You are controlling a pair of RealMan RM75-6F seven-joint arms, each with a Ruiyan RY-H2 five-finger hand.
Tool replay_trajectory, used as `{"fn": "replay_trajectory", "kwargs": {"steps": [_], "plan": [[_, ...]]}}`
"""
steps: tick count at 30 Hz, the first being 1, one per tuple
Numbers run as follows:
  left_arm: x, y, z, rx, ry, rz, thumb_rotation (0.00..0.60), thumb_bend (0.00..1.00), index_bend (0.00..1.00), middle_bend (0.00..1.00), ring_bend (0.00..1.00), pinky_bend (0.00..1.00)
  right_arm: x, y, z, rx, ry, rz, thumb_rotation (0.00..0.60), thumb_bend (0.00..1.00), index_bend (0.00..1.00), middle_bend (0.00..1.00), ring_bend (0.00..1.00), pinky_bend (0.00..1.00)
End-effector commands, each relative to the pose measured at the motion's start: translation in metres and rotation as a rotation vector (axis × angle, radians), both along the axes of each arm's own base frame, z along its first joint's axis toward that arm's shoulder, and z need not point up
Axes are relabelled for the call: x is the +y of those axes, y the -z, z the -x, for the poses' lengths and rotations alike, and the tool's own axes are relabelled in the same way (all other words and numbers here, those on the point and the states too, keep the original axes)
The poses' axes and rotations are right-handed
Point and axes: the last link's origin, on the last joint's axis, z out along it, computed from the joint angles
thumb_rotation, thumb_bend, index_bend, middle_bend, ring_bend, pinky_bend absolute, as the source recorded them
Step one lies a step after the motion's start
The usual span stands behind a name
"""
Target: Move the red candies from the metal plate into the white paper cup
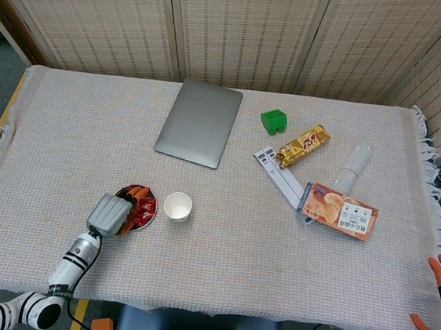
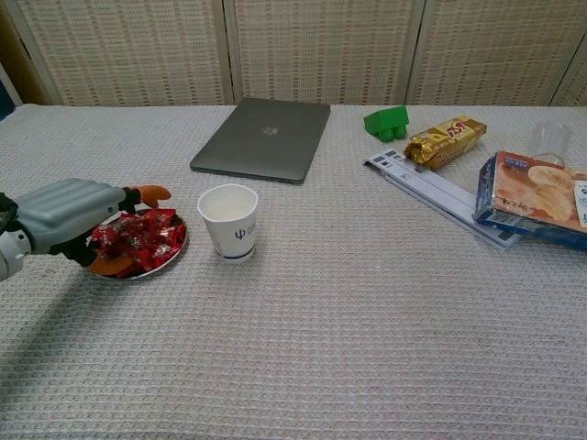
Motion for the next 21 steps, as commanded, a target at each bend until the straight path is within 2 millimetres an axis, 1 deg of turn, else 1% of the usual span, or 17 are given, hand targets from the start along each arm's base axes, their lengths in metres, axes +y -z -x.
{"fn": "replay_trajectory", "kwargs": {"steps": [1, 6, 15, 19, 21], "plan": [[0.004, 0.004, -0.001, 0.007, -0.001, -0.004, 0.600, 0.35, 0.11, 0.15, 0.24, 0.92, 0.000, 0.000, 0.001, 0.000, 0.005, -0.004, 0.600, 0.06, 0.00, 0.00, 0.00, 0.00], [0.008, 0.007, 0.000, 0.024, 0.004, -0.008, 0.600, 0.35, 0.16, 0.18, 0.27, 0.92, -0.001, 0.000, 0.001, -0.001, 0.015, -0.009, 0.600, 0.06, 0.00, 0.00, 0.00, 0.00], [0.010, 0.014, 0.007, 0.062, 0.001, -0.005, 0.600, 0.35, 0.20, 0.22, 0.32, 0.94, -0.001, 0.000, 0.001, -0.002, 0.023, -0.020, 0.600, 0.06, 0.00, 0.00, 0.00, 0.00], [0.011, 0.015, 0.009, 0.075, 0.007, -0.015, 0.600, 0.35, 0.26, 0.28, 0.37, 0.96, 0.000, 0.001, 0.002, -0.003, 0.027, -0.028, 0.600, 0.06, 0.00, 0.00, 0.00, 0.00], [0.010, 0.016, 0.011, 0.084, 0.014, -0.022, 0.600, 0.35, 0.30, 0.34, 0.42, 0.98, 0.000, 0.000, 0.002, -0.002, 0.030, -0.031, 0.600, 0.06, 0.00, 0.00, 0.00, 0.00]]}}
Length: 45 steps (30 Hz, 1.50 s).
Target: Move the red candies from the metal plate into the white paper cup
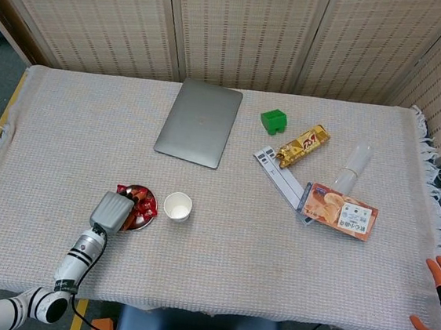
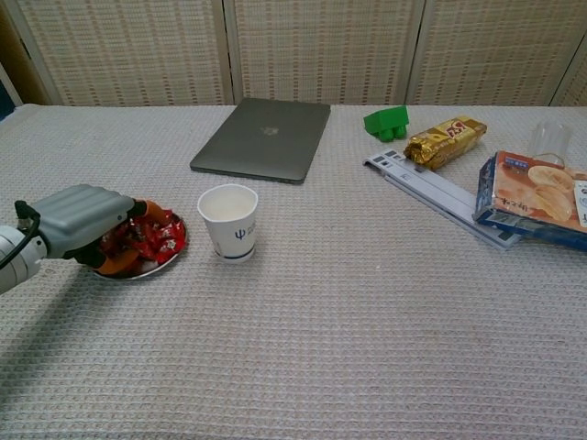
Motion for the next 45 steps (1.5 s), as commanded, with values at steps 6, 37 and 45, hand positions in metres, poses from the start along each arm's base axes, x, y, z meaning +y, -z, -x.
{"fn": "replay_trajectory", "kwargs": {"steps": [6, 37, 45], "plan": [[-0.002, 0.003, 0.007, 0.019, 0.000, 0.000, 0.600, 0.37, 0.45, 0.45, 0.49, 1.00, 0.000, 0.000, 0.000, 0.001, 0.005, -0.007, 0.600, 0.06, 0.00, 0.00, 0.00, 0.00], [-0.004, -0.007, 0.004, -0.054, 0.050, -0.090, 0.600, 0.68, 0.74, 0.75, 0.68, 1.00, 0.001, -0.001, 0.000, 0.000, 0.012, -0.014, 0.600, 0.06, 0.00, 0.00, 0.00, 0.00], [-0.006, -0.039, -0.016, -0.154, 0.110, -0.158, 0.600, 0.69, 0.74, 0.77, 0.69, 1.00, 0.001, -0.001, 0.000, -0.001, 0.012, -0.018, 0.600, 0.06, 0.00, 0.00, 0.00, 0.00]]}}
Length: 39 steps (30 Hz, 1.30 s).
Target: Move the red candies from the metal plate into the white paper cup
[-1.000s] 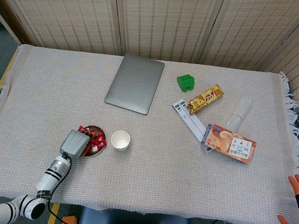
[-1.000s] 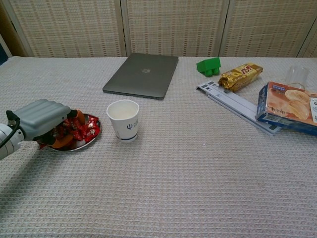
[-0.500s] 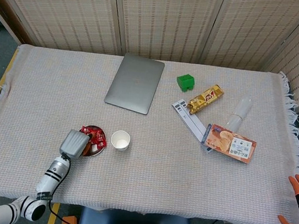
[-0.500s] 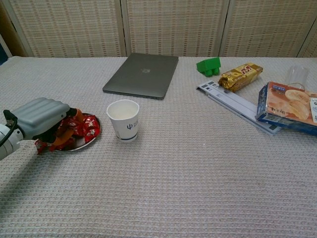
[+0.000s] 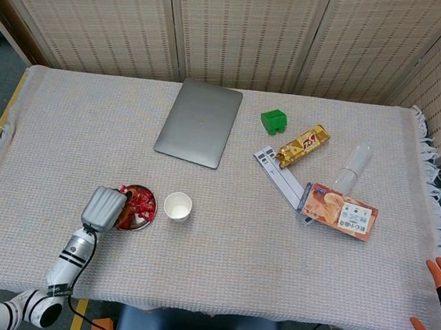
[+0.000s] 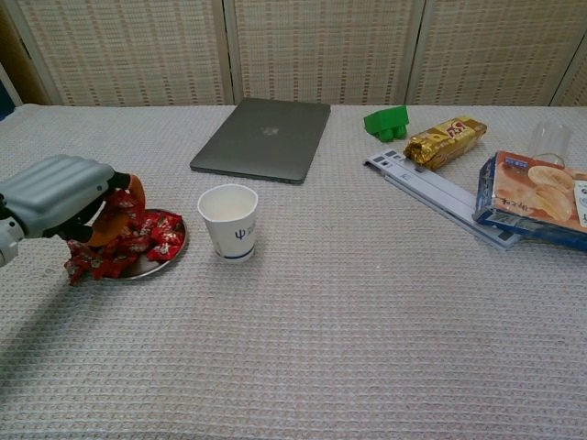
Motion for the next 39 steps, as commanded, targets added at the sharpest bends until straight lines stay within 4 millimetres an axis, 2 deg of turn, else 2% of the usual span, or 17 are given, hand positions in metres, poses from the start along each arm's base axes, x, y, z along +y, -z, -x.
{"fn": "replay_trajectory", "kwargs": {"steps": [1, 5, 8, 10, 12, 18, 30, 39], "plan": [[-0.001, -0.017, -0.014, -0.045, 0.039, -0.036, 0.600, 0.69, 0.74, 0.77, 0.69, 1.00, 0.000, 0.000, 0.000, -0.001, -0.001, -0.002, 0.600, 0.06, 0.00, 0.00, 0.00, 0.00], [-0.001, -0.021, -0.033, -0.059, 0.073, -0.039, 0.600, 0.69, 0.74, 0.77, 0.69, 1.00, 0.001, 0.000, -0.001, -0.004, -0.005, -0.002, 0.600, 0.06, 0.00, 0.00, 0.00, 0.00], [-0.001, -0.021, -0.037, -0.059, 0.078, -0.037, 0.600, 0.69, 0.74, 0.77, 0.69, 1.00, 0.001, 0.000, -0.001, -0.004, -0.005, -0.003, 0.600, 0.06, 0.00, 0.00, 0.00, 0.00], [-0.001, -0.018, -0.048, -0.069, 0.093, -0.027, 0.600, 0.69, 0.74, 0.77, 0.69, 1.00, 0.001, 0.000, -0.001, -0.005, -0.006, -0.004, 0.600, 0.06, 0.00, 0.00, 0.00, 0.00], [-0.002, -0.008, -0.075, -0.087, 0.141, 0.005, 0.600, 0.69, 0.74, 0.77, 0.69, 1.00, 0.002, -0.001, -0.002, -0.011, -0.008, -0.002, 0.600, 0.06, 0.00, 0.00, 0.00, 0.00], [0.000, 0.011, -0.098, -0.062, 0.166, 0.023, 0.600, 0.69, 0.74, 0.77, 0.69, 1.00, 0.004, -0.005, -0.001, -0.020, -0.009, 0.003, 0.600, 0.06, 0.00, 0.00, 0.00, 0.00], [0.001, 0.032, -0.121, -0.019, 0.220, 0.039, 0.600, 0.68, 0.74, 0.76, 0.69, 1.00, 0.004, -0.006, -0.001, -0.027, -0.010, -0.006, 0.600, 0.06, 0.00, 0.00, 0.00, 0.00], [0.008, 0.043, -0.117, 0.012, 0.201, 0.061, 0.600, 0.64, 0.71, 0.76, 0.69, 1.00, 0.005, -0.008, -0.001, -0.031, -0.010, -0.002, 0.600, 0.06, 0.00, 0.00, 0.00, 0.00]]}}
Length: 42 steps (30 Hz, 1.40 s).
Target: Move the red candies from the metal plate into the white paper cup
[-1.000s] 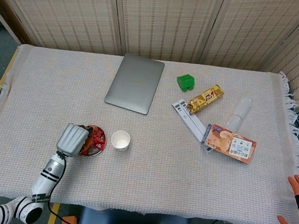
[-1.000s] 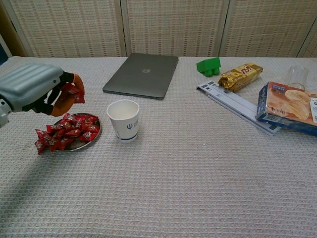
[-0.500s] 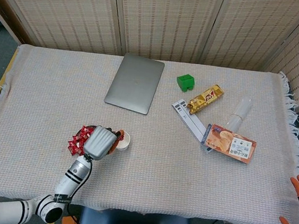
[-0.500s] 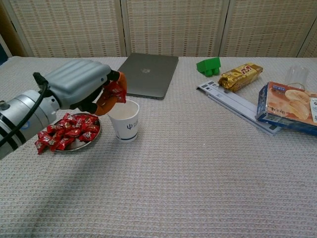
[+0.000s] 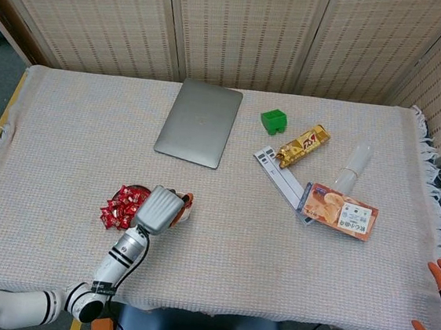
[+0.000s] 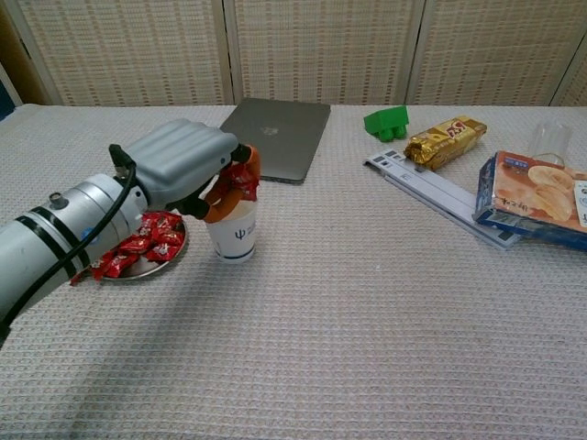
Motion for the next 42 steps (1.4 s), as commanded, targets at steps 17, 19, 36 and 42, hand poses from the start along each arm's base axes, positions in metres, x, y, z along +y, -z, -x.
{"fn": "replay_trajectory", "kwargs": {"steps": [17, 19, 36, 42], "plan": [[0.001, 0.002, 0.006, 0.077, -0.019, 0.064, 0.600, 0.43, 0.40, 0.59, 0.58, 1.00, 0.000, -0.001, 0.000, -0.001, 0.000, 0.011, 0.600, 0.06, 0.00, 0.00, 0.00, 0.00], [0.001, 0.001, 0.006, 0.080, -0.027, 0.072, 0.600, 0.42, 0.37, 0.55, 0.58, 1.00, 0.001, -0.002, 0.000, 0.000, 0.000, 0.012, 0.600, 0.06, 0.00, 0.00, 0.00, 0.00], [0.002, -0.005, 0.003, 0.073, -0.038, 0.066, 0.600, 0.40, 0.29, 0.47, 0.58, 1.00, 0.001, -0.002, 0.000, 0.001, 0.002, 0.014, 0.600, 0.06, 0.00, 0.00, 0.00, 0.00], [0.002, -0.007, 0.003, 0.083, -0.041, 0.069, 0.600, 0.39, 0.25, 0.43, 0.58, 1.00, 0.001, -0.002, 0.000, 0.000, 0.001, 0.015, 0.600, 0.06, 0.00, 0.00, 0.00, 0.00]]}}
